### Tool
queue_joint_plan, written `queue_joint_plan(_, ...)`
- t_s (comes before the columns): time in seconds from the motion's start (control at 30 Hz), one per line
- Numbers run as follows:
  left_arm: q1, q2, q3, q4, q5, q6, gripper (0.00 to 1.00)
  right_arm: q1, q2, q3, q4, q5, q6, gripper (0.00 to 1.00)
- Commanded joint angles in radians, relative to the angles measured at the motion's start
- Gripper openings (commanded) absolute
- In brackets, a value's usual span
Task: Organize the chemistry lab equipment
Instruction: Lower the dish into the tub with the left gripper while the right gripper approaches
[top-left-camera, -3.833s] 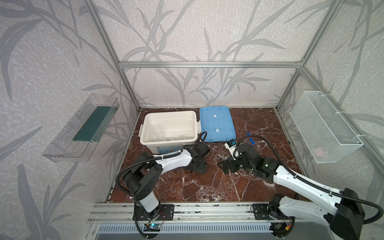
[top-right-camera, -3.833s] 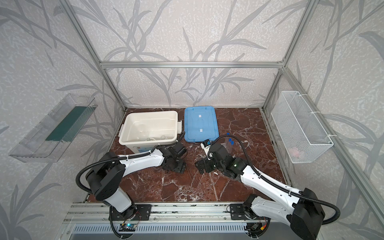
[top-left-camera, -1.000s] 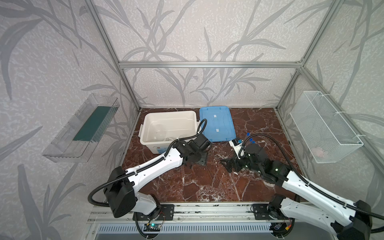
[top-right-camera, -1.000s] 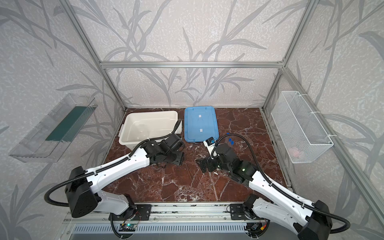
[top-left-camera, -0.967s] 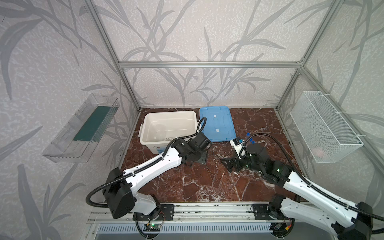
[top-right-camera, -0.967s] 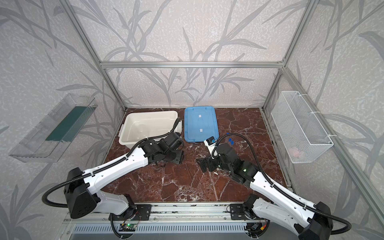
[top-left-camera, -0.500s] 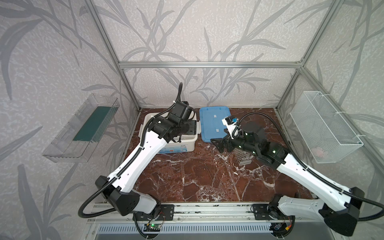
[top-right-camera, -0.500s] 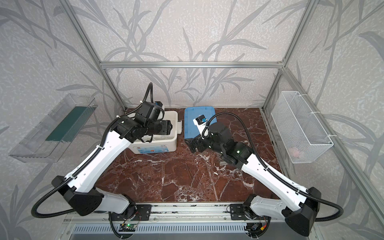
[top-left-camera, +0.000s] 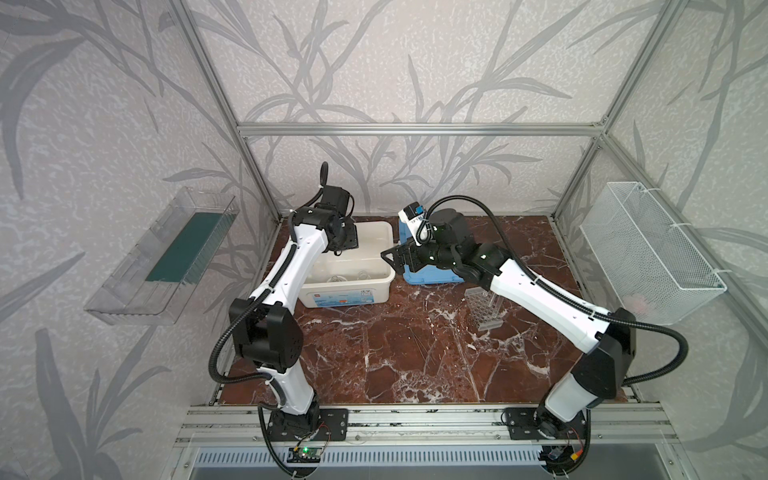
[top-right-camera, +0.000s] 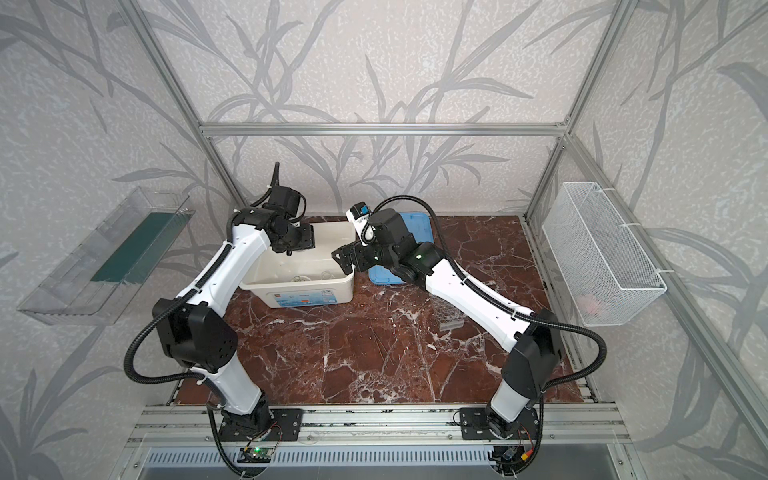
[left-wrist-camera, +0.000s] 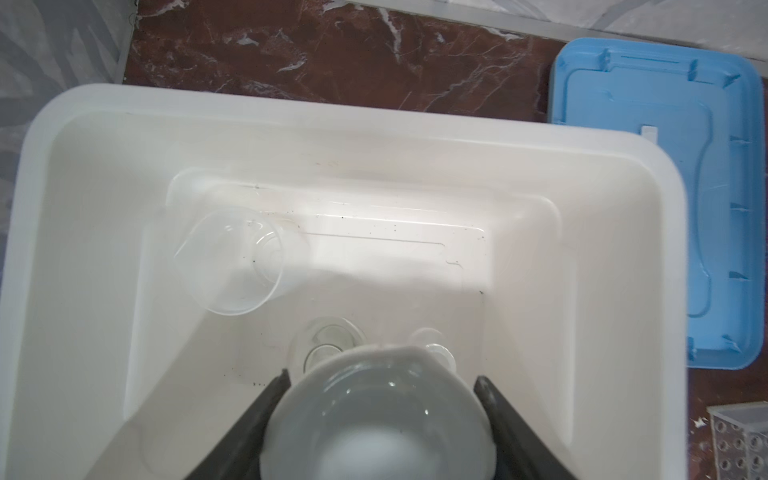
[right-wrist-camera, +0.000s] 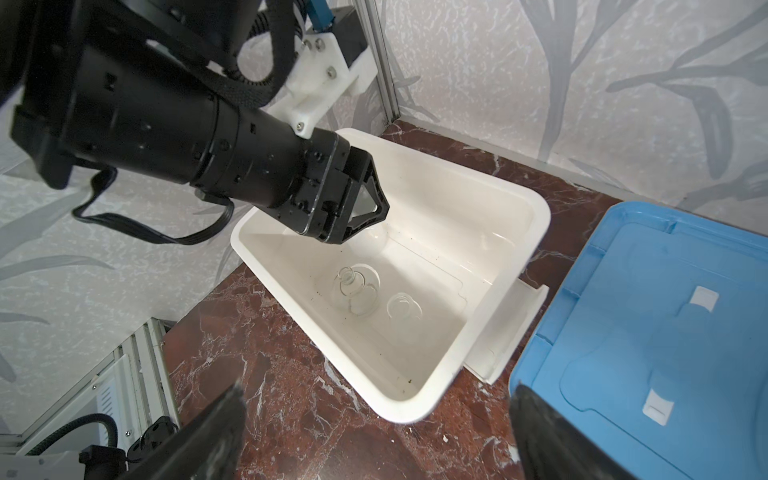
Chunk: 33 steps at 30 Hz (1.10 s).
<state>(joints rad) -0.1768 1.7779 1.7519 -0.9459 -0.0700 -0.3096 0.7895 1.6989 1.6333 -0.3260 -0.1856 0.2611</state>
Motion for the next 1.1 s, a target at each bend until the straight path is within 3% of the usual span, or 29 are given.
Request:
queue_joint_plan(0.0, 0.023, 0.040, 0.015, 0.028, 0.003, 0.043, 0.52, 0.008, 0.064, 0.065, 0.013, -0.041, 0.041, 0.96)
queue_joint_plan(0.4, 0.038, 0.183, -0.067, 0.135, 0.003, 0.036, 0.51, 0.037, 0.149, 0.076, 0.050, -0.043, 0.075, 0.94)
queue_joint_plan(1.07, 0.051, 0.250, -0.213, 0.300, 0.039, -0.033, 0.50, 0.037, 0.130, 0.010, 0.072, -0.045, 0.083, 0.94)
